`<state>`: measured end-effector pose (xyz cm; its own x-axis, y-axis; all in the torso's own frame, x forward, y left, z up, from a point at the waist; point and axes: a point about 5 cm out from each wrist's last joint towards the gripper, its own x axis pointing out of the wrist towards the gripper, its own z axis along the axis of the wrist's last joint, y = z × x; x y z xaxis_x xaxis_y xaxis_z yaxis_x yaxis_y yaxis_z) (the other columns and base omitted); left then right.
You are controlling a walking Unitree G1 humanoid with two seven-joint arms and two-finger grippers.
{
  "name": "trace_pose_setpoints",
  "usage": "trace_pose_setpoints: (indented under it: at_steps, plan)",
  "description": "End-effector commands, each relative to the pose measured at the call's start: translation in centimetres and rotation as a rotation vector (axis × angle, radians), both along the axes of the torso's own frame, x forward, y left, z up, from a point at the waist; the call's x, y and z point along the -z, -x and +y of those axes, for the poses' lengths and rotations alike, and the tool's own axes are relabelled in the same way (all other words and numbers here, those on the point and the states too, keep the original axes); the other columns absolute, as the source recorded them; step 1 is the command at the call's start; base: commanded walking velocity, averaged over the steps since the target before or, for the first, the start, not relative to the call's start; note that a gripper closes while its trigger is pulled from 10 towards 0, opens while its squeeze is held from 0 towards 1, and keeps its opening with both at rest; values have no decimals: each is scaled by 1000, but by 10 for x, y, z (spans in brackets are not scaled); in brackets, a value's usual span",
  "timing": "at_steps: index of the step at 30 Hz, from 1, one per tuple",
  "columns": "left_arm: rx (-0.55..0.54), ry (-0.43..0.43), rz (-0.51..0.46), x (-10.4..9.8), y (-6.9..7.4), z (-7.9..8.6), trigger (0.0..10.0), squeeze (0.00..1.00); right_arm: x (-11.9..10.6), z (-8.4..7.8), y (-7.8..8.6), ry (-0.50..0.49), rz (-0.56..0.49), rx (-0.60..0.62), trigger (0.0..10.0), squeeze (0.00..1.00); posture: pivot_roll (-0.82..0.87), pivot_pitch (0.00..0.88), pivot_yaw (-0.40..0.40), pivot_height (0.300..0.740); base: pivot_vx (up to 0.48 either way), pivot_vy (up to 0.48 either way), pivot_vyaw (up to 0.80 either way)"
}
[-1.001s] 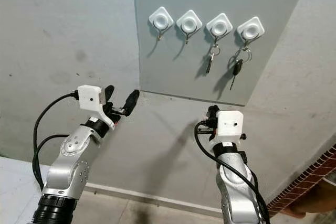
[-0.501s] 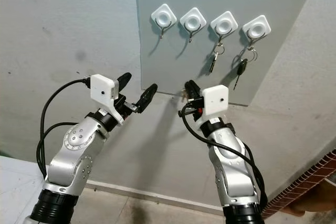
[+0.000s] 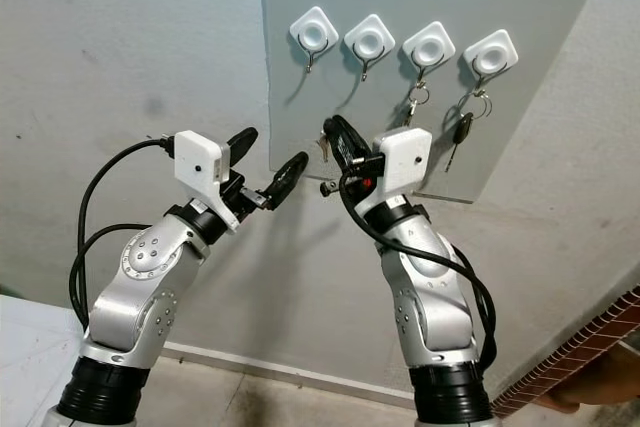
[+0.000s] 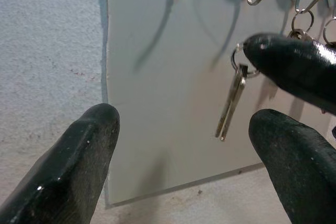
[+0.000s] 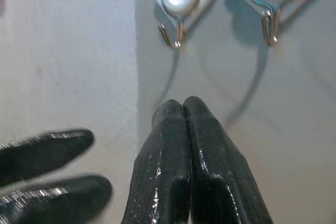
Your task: Hang keys on a hook
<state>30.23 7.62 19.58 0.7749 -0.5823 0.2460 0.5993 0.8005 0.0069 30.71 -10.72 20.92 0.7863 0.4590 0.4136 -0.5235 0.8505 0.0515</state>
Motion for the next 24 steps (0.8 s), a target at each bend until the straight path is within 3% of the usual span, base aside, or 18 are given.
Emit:
trace_pose_setpoints:
  at_steps: [1,15,24]
  plan:
    - [23,-1,-33,-10,1,-4,10000,0,-16,-3,1,-31,-56,4,10000,0,52,0,-30,740,0,0,0]
    - [36,-1,-33,-12,1,-7,10000,0,-26,-15,6,-116,-79,24,10000,0,49,0,-27,740,0,0,0]
    - [94,-6,-59,-16,8,-18,10000,0,-32,-25,7,-177,-86,60,10000,0,45,0,-21,740,0,0,0]
